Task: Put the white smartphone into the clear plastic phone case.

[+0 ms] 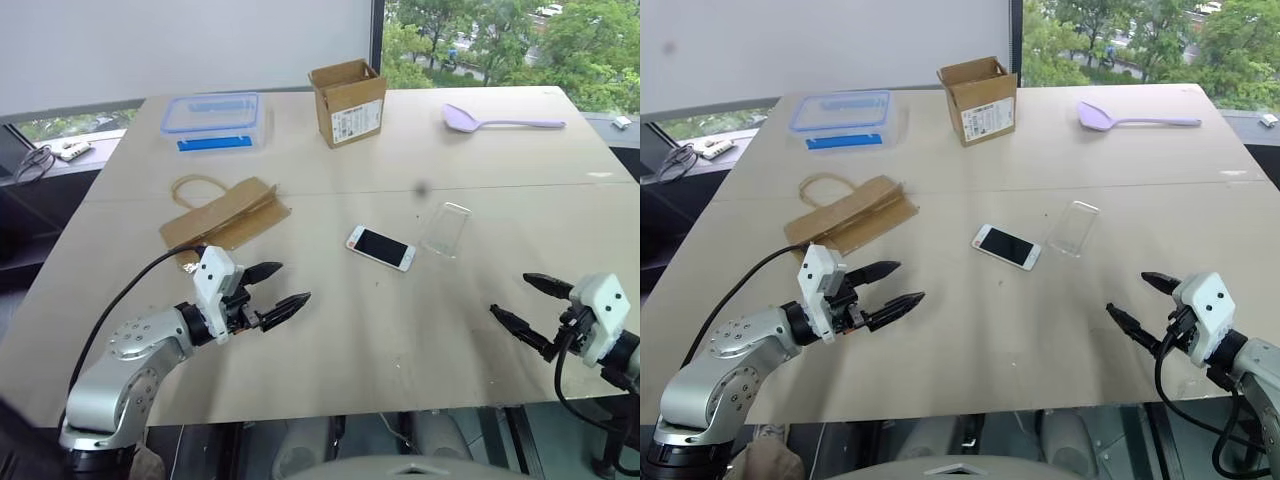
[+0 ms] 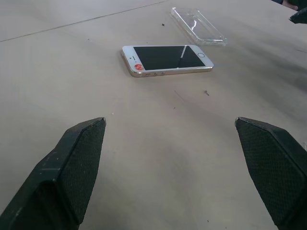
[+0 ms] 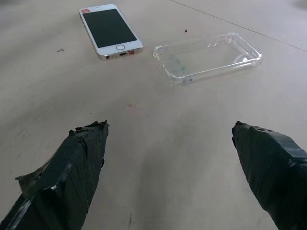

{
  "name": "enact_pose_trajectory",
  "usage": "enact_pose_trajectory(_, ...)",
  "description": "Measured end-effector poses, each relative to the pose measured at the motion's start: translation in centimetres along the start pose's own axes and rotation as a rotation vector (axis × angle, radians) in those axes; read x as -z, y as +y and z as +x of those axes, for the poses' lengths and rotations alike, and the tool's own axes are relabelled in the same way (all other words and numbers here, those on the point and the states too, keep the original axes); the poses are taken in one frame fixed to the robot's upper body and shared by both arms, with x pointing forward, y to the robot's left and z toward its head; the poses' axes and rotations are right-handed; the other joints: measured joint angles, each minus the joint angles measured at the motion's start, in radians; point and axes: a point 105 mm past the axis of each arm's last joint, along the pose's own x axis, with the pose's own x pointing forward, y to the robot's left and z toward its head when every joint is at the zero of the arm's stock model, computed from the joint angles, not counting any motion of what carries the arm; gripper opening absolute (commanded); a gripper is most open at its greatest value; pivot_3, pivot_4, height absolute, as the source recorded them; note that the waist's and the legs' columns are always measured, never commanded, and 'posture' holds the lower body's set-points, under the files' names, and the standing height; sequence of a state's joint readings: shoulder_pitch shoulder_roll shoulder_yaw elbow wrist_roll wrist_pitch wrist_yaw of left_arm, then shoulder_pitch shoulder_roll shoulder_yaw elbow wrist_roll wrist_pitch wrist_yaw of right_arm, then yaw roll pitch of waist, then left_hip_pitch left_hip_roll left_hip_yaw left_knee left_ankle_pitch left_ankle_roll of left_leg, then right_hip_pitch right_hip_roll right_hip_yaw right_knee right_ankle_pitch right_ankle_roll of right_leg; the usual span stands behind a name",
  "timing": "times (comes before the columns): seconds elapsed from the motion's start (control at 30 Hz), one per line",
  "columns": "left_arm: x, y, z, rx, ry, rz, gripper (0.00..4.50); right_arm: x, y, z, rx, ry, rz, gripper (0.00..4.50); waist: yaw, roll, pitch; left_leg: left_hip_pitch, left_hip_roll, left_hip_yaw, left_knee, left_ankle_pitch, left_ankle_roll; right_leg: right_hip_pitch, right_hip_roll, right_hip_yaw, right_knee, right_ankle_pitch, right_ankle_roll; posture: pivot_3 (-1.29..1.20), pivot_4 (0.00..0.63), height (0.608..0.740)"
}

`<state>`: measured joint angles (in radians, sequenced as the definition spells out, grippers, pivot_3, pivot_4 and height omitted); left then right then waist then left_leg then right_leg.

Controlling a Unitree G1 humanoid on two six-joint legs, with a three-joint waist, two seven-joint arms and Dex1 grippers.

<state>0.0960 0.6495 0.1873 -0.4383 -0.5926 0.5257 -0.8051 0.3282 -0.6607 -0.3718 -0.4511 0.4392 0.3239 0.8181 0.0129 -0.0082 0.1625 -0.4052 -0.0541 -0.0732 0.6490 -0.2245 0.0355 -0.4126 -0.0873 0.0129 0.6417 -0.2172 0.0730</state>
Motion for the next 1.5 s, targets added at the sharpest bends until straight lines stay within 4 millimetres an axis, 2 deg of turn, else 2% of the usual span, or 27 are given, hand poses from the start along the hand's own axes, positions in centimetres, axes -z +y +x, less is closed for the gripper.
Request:
enact_pose_trajectory(0.17, -0.7, 0.4, 0.9, 0.016, -0.013, 0.01, 4.43, -0.3, 0.4, 0.1, -0.011, -0.016, 0.003, 4.5, 0.004, 0.0, 0.0, -0.001, 0.0, -0.001, 0.0, 0.0, 0.0, 0.0, 0.0, -0.001, 0.0, 0.0, 0.0, 0.0, 0.15, 0.74)
enact_pose_trajectory(0.4, -3.1, 0.6, 4.8, 0.093, -0.019, 0.095, 4.43, -2.7, 3.3, 0.9, -0.123, -0.097, -0.043, 4.5, 0.003, -0.002, 0.001, -0.001, 0.0, -0.001, 0.0, 0.0, 0.0, 0.0, 0.004, -0.002, 0.0, 0.0, 0.0, 0.0, 0.15, 0.74)
enact_pose_trajectory(0.53, -4.9, 0.6, 6.2, 0.144, -0.04, 0.132, 4.43, -3.4, 3.7, 1.3, -0.122, -0.09, -0.058, 4.5, -0.001, -0.003, 0.002, -0.002, -0.001, 0.0, 0.0, 0.0, 0.0, 0.0, 0.004, -0.001, -0.001, 0.001, -0.001, 0.0, 0.15, 0.74)
enact_pose_trajectory(0.7, -5.0, -0.1, 6.7, 0.236, -0.035, 0.19, 4.43, -4.2, 3.8, 2.1, -0.089, -0.094, -0.054, 4.5, 0.001, -0.003, 0.002, -0.002, 0.0, -0.001, -0.001, 0.0, 0.0, -0.001, 0.004, -0.002, -0.001, 0.002, -0.003, 0.0, 0.15, 0.74)
enact_pose_trajectory(0.93, -5.4, -0.2, 7.3, 0.295, -0.025, 0.232, 4.43, -4.0, 4.5, 2.9, -0.077, -0.095, -0.041, 4.5, -0.001, -0.004, 0.002, -0.005, -0.001, -0.002, 0.001, 0.0, 0.0, -0.001, 0.004, -0.004, -0.004, 0.002, -0.003, 0.0, 0.15, 0.74)
enact_pose_trajectory(1.1, -4.6, -0.5, 7.0, 0.32, -0.012, 0.246, 4.43, -4.5, 4.5, 4.2, -0.055, -0.119, -0.046, 4.5, -0.001, -0.004, 0.003, -0.005, 0.0, -0.003, 0.0, 0.0, 0.0, -0.001, 0.004, -0.005, -0.004, 0.002, -0.003, 0.0, 0.15, 0.74)
enact_pose_trajectory(1.3, -4.3, -0.8, 6.9, 0.319, -0.009, 0.244, 4.43, -3.3, 4.7, 5.8, -0.065, -0.031, -0.048, 4.5, 0.002, -0.004, 0.003, -0.006, -0.001, -0.004, 0.001, 0.0, 0.0, -0.001, 0.003, -0.005, -0.004, 0.002, -0.003, 0.0, 0.15, 0.74)
enact_pose_trajectory(1.5, -4.5, -0.9, 7.3, 0.306, 0.005, 0.248, 4.43, -2.6, 4.3, 6.0, -0.035, 0.009, -0.017, 4.5, 0.001, -0.004, 0.003, -0.006, -0.001, -0.005, 0.001, 0.0, 0.0, -0.001, 0.004, -0.006, -0.004, 0.002, -0.003, 0.0, 0.15, 0.74)
